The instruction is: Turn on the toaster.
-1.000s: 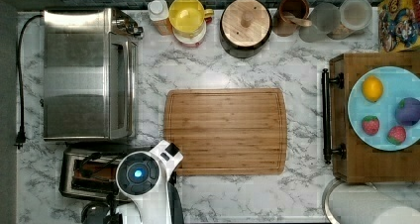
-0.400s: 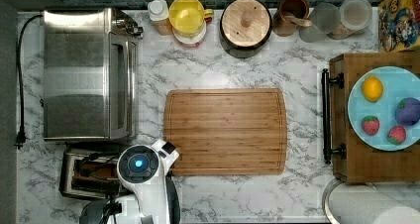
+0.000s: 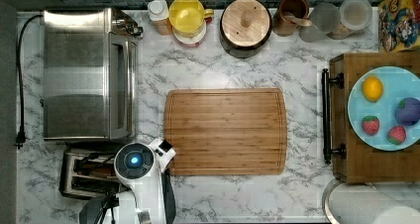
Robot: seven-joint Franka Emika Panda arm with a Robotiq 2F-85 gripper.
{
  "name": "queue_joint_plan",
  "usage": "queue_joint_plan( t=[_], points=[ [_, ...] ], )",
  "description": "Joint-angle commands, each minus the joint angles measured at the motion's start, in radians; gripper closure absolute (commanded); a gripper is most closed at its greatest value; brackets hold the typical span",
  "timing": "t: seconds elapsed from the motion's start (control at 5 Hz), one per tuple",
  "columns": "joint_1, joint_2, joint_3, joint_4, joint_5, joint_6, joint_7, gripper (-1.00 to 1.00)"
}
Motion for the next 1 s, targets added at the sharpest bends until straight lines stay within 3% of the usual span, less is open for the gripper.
queue_joint_plan(
  t=[0.2, 0.6, 1.0],
  points=[
    [-0.019, 0.110, 0.012, -0.067, -0.027, 0.120, 0.143, 1.00],
    [-0.052, 0.325, -0.038, -0.049, -0.061, 0.156, 0.217, 1.00],
    [-0.055, 0.439, -0.050, -0.106, 0.037, 0.245, 0.134, 1.00]
  ],
)
